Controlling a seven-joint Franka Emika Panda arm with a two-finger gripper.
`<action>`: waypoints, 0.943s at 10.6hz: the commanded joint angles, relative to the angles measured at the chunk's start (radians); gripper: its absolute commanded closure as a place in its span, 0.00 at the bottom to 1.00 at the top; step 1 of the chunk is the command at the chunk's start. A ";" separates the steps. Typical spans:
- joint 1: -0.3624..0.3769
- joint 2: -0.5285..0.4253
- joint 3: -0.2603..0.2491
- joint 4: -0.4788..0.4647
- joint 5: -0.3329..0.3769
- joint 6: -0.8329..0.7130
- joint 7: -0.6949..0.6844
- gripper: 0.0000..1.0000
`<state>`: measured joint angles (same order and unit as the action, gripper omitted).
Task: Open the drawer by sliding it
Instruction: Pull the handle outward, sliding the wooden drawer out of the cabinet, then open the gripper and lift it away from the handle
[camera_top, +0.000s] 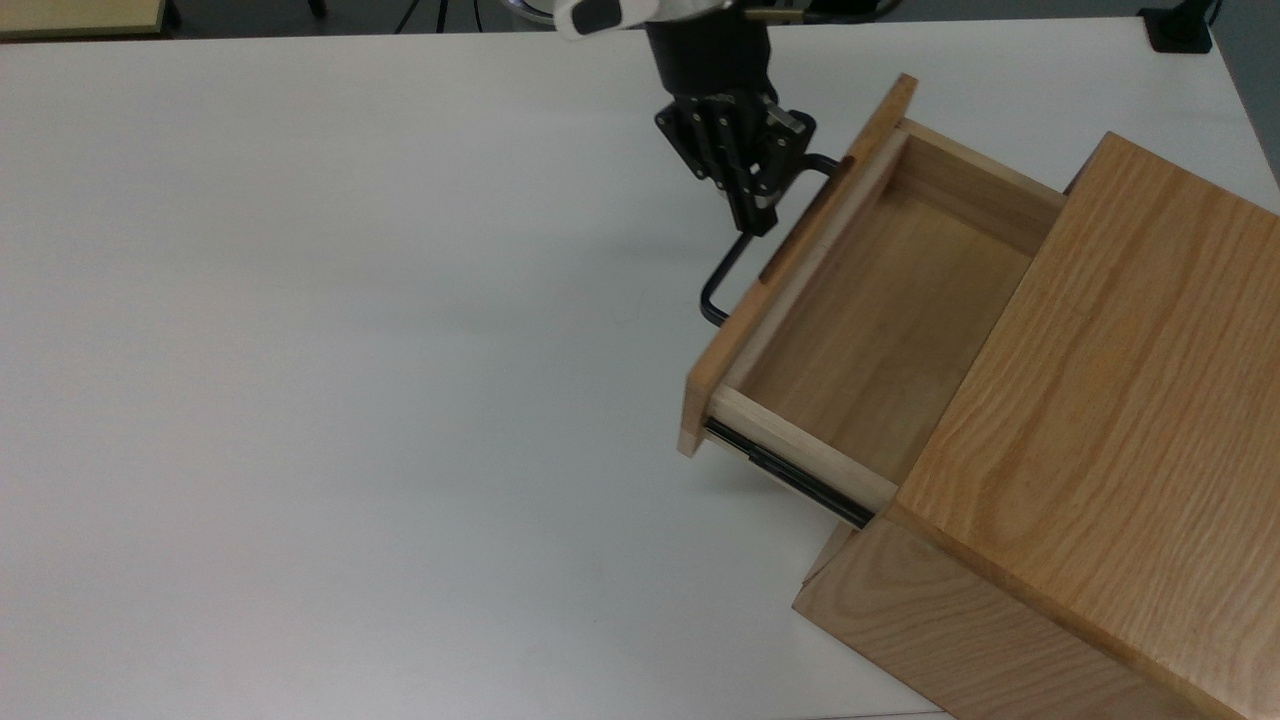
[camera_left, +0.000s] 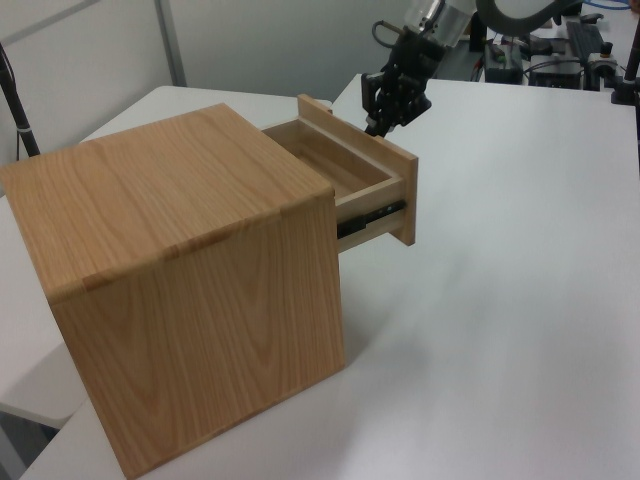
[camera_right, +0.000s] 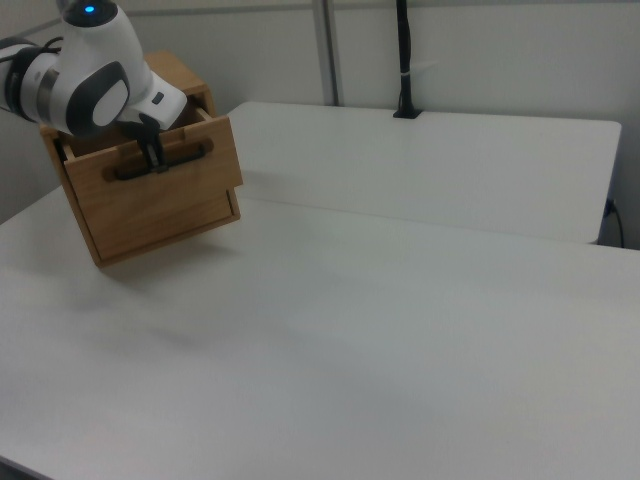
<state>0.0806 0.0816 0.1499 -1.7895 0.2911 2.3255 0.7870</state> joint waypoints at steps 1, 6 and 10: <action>-0.076 -0.046 -0.009 -0.039 0.013 -0.072 -0.063 0.88; -0.110 -0.048 -0.016 0.011 0.005 -0.145 -0.063 0.02; -0.159 -0.043 -0.019 0.158 -0.071 -0.351 -0.080 0.00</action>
<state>-0.0590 0.0508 0.1351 -1.7146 0.2830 2.1116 0.7345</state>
